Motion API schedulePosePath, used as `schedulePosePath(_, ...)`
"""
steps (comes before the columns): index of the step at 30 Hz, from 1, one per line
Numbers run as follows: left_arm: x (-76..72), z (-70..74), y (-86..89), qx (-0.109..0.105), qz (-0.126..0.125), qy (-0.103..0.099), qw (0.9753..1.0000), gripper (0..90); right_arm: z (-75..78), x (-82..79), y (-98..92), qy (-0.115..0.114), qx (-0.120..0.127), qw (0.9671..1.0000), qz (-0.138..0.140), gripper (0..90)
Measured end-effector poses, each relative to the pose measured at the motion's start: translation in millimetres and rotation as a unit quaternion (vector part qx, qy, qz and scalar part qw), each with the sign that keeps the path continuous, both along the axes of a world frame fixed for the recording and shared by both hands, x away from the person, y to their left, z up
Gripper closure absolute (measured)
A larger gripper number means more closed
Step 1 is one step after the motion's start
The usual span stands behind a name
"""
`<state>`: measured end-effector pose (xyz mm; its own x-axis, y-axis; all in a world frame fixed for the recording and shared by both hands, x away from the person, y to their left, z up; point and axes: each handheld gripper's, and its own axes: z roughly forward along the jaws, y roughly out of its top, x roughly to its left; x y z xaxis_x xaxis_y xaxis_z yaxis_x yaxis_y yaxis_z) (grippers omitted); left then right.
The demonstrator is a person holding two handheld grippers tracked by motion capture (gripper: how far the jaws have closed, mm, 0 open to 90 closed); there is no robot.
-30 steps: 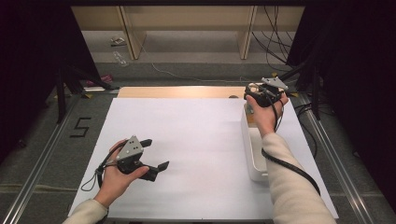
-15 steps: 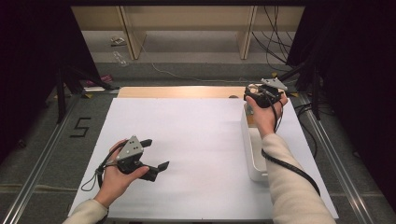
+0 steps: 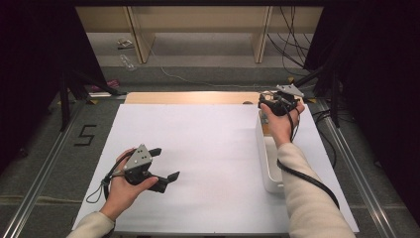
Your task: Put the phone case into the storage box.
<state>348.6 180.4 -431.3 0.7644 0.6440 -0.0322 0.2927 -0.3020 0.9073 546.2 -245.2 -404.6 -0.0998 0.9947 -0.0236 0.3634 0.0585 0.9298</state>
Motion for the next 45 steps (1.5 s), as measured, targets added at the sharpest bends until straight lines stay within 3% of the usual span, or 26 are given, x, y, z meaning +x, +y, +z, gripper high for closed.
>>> schedulePosePath(45,0.2,-0.1,-0.1,0.0,0.0,0.0,1.0,0.0,-7.0,2.1,-2.1,0.004,0.011,0.9997,0.021,10.6)
